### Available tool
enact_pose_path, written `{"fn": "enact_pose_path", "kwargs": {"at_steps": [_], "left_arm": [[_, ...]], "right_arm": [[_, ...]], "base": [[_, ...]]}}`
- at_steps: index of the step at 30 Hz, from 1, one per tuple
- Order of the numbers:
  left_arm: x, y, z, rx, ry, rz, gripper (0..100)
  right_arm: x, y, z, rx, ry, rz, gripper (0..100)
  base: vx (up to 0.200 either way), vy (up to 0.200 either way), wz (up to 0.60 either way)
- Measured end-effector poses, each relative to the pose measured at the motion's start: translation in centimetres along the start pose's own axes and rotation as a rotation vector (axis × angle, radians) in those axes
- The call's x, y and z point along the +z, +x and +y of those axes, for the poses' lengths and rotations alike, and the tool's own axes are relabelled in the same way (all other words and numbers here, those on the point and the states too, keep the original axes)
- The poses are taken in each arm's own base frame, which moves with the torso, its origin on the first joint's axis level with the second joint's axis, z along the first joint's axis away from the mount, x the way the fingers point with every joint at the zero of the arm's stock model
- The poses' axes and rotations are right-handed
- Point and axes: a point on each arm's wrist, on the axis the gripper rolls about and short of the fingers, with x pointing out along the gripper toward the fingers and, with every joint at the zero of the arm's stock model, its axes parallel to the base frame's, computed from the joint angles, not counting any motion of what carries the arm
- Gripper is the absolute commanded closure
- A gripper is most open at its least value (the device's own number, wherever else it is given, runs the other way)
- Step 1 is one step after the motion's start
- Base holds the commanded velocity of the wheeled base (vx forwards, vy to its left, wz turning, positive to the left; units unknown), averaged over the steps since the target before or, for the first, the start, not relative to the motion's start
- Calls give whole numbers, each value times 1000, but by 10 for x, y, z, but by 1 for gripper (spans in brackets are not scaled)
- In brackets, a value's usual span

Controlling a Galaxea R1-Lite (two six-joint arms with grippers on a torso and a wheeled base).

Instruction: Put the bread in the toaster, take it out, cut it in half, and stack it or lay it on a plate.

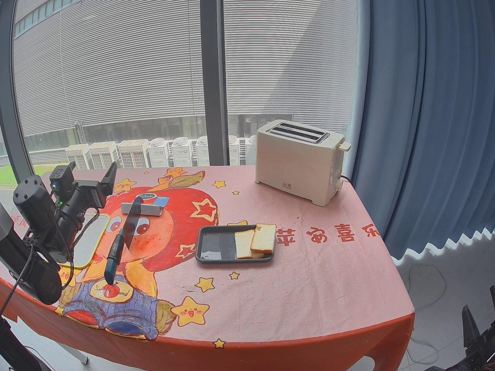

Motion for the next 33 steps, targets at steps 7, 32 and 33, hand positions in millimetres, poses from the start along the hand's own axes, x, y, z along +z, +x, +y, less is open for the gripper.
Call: {"fn": "enact_pose_path", "kwargs": {"at_steps": [7, 32, 33], "left_arm": [[0, -4, 21, 76, 13, 7, 0], [-1, -71, 27, 74, 30, 99, 0], [0, -72, 27, 75, 32, 97, 0]], "right_arm": [[0, 0, 0, 0, 0, 0, 0], [0, 0, 0, 0, 0, 0, 0], [0, 0, 0, 0, 0, 0, 0]], "base": [[0, 0, 0], [0, 0, 0], [0, 0, 0]]}}
